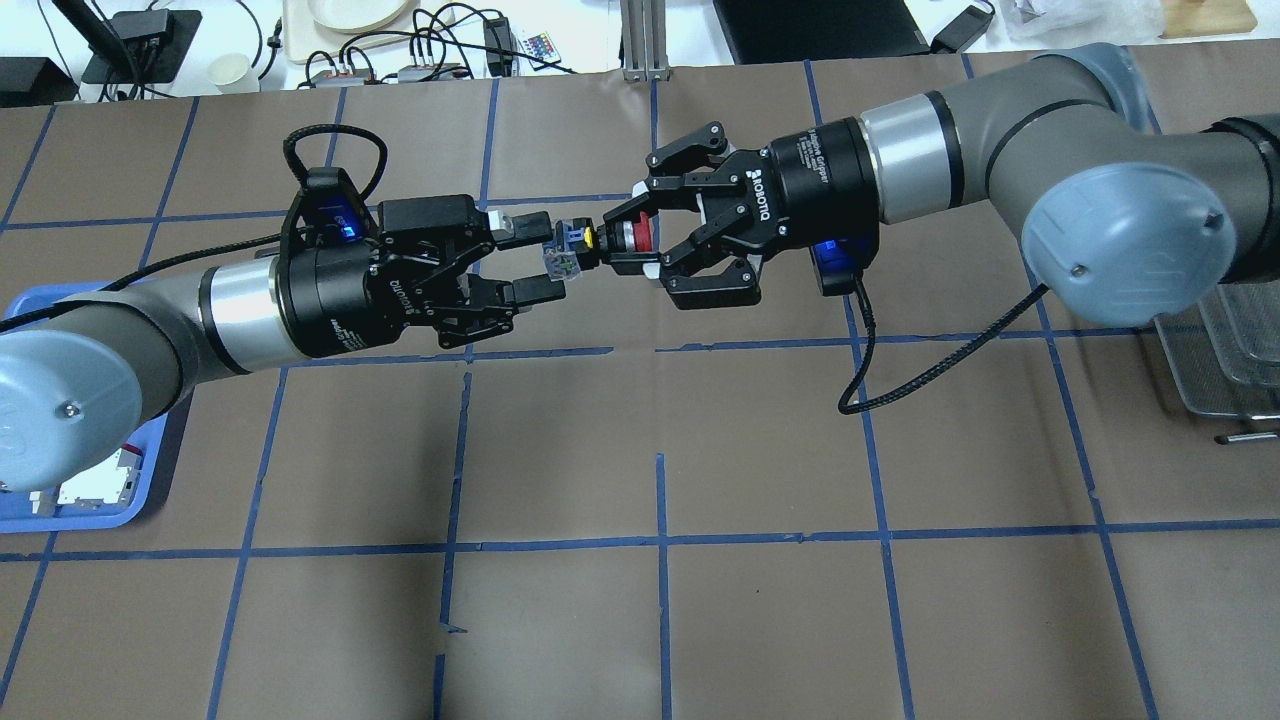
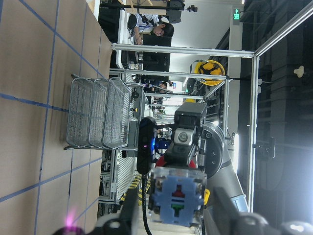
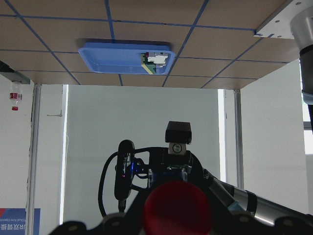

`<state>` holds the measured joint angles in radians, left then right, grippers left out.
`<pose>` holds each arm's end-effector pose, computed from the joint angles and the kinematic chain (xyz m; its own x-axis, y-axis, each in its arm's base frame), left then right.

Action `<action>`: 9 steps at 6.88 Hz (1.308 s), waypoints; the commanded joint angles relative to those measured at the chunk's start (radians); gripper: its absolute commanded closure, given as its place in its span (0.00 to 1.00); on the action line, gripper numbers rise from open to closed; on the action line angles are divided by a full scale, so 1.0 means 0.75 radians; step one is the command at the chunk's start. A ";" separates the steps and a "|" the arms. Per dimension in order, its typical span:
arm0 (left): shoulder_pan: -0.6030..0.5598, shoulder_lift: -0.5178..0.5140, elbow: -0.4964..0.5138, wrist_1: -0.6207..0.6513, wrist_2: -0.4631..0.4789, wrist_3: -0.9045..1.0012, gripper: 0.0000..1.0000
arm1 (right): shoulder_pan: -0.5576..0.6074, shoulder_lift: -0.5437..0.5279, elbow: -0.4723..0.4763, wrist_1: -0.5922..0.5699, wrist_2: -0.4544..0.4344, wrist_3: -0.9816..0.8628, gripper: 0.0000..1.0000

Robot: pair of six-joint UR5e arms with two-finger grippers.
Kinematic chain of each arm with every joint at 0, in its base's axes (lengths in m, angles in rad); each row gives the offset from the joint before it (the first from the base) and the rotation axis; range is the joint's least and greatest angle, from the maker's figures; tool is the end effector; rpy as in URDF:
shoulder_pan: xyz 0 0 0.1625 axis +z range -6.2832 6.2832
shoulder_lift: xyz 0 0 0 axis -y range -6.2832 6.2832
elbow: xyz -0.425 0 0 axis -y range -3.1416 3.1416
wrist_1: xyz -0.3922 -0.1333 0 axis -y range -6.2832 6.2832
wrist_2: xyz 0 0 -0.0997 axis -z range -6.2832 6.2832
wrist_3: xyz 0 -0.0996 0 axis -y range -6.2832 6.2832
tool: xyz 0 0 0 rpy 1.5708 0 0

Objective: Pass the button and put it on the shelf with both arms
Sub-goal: 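Close the right gripper on the button and open the left gripper, withdrawing it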

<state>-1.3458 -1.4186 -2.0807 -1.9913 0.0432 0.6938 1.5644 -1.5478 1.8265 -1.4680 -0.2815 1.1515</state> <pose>-0.1442 -0.4135 0.3722 -0.0137 -0.0891 0.9959 -0.1953 0.9771 0.0847 0.2260 -0.4705 0.4167 -0.1067 0.9940 -0.0229 0.2541 0.0496 0.9659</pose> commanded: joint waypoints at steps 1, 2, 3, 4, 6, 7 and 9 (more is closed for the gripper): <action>0.003 0.002 0.017 0.000 0.004 -0.047 0.03 | -0.020 0.002 -0.005 -0.002 -0.015 0.005 0.97; 0.027 0.000 0.025 0.020 0.020 -0.106 0.01 | -0.075 0.000 -0.014 -0.040 -0.131 -0.003 0.97; 0.092 -0.017 0.048 0.085 0.170 -0.154 0.01 | -0.116 -0.030 -0.054 -0.047 -0.265 -0.008 0.96; 0.160 -0.039 0.090 0.309 0.378 -0.359 0.01 | -0.124 -0.047 -0.105 -0.049 -0.384 -0.070 0.96; 0.170 -0.101 0.178 0.633 0.842 -0.630 0.00 | -0.131 -0.057 -0.210 -0.021 -0.782 -0.490 0.95; 0.168 -0.123 0.272 0.638 1.069 -0.629 0.00 | -0.131 -0.057 -0.234 -0.002 -0.993 -0.681 0.95; 0.114 -0.249 0.586 0.624 1.525 -0.635 0.00 | -0.153 -0.074 -0.265 0.002 -1.479 -1.171 0.95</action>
<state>-1.2317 -1.5510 -1.7735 -1.5181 0.9861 0.2222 1.4611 -1.5962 1.6422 -1.4657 -1.1735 0.4895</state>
